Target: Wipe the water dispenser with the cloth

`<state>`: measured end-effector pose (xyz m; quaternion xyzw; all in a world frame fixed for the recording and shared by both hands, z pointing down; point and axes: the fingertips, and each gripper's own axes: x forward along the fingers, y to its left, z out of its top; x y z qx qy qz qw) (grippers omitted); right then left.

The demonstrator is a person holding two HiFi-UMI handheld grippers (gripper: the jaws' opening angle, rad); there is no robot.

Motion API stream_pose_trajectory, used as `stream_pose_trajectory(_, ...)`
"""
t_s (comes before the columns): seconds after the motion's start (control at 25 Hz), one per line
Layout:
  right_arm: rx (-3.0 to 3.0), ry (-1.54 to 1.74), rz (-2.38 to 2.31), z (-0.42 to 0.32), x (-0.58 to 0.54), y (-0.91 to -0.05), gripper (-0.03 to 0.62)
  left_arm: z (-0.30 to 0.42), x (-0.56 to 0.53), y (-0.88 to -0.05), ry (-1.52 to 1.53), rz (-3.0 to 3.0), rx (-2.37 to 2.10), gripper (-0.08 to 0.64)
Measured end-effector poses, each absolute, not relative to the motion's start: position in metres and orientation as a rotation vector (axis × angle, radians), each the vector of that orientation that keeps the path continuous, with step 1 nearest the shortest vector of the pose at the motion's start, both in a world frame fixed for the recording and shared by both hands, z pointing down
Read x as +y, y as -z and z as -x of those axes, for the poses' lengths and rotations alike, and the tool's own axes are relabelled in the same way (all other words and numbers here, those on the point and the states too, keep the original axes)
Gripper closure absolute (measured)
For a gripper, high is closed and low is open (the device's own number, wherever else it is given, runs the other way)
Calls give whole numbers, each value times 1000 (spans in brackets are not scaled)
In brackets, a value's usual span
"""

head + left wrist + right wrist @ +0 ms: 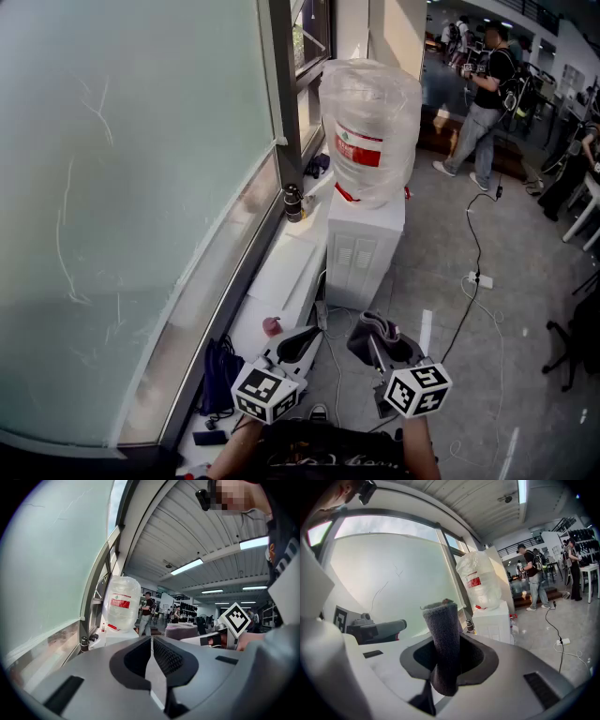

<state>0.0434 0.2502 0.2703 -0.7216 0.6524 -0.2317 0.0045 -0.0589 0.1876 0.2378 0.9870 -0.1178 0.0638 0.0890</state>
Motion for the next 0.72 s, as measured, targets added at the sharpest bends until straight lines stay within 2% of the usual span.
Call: stream_pose_trajectory(0.72,2047,683,2306,-36,229,-259,488,73,173,-235,-173,-2974,-324,529)
